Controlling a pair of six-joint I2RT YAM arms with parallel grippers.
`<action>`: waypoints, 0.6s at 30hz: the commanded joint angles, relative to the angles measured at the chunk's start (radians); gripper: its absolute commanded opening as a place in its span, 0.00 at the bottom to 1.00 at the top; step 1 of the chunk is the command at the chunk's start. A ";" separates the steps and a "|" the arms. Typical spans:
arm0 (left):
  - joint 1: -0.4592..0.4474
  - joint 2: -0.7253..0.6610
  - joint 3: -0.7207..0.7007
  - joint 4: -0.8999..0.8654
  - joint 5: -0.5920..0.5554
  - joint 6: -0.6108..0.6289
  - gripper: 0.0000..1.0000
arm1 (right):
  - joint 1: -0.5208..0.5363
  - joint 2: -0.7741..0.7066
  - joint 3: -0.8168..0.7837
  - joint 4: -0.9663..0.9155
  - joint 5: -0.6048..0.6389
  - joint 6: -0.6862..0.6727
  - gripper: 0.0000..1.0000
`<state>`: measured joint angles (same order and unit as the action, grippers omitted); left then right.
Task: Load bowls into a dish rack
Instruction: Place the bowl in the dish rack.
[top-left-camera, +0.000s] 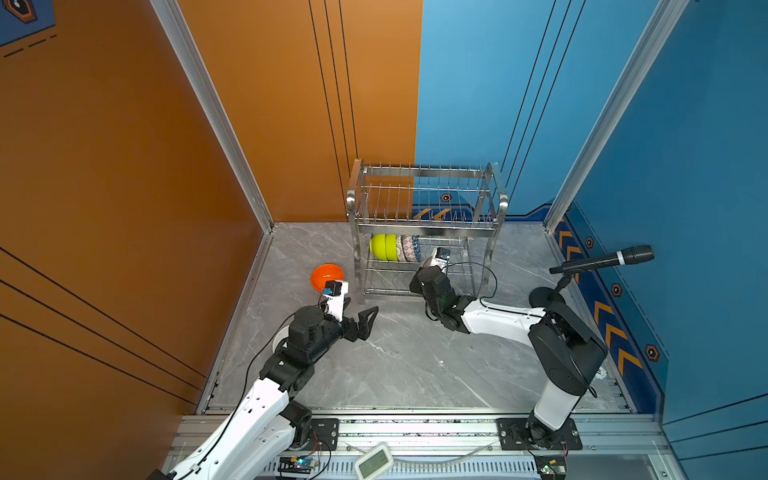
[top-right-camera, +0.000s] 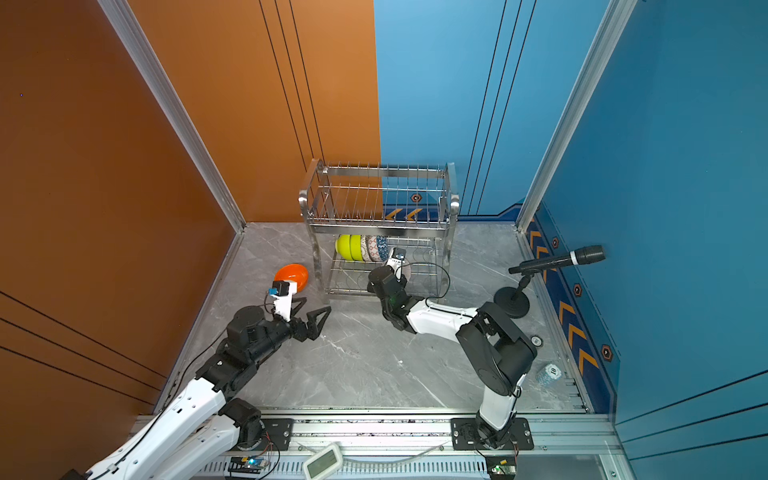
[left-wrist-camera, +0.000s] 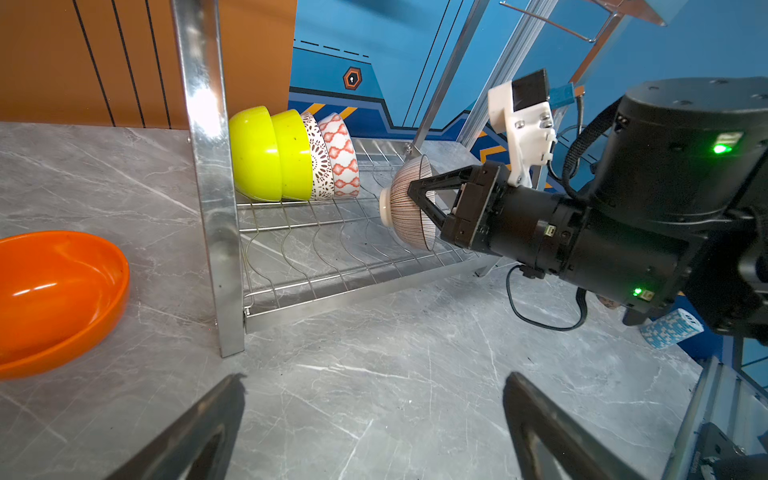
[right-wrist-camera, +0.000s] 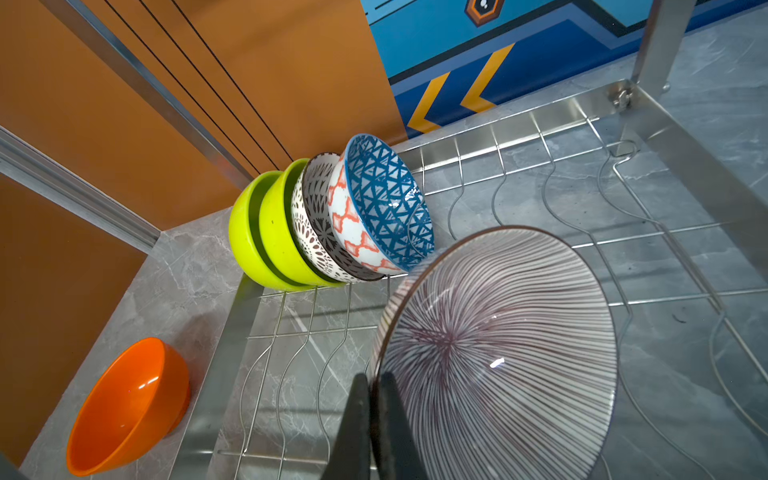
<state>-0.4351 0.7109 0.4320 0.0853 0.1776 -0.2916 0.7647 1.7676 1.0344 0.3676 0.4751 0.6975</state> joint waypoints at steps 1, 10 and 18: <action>0.005 0.000 -0.004 -0.002 -0.013 0.026 0.98 | -0.003 0.003 0.052 0.061 0.006 0.034 0.00; 0.013 -0.029 -0.008 -0.002 0.007 0.028 0.98 | 0.004 0.060 0.122 0.094 0.027 0.019 0.00; 0.030 -0.034 -0.003 -0.002 0.024 0.023 0.98 | -0.002 0.076 0.133 0.112 0.142 0.014 0.00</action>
<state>-0.4175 0.6895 0.4320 0.0856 0.1833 -0.2779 0.7712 1.8332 1.1290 0.4076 0.5385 0.7189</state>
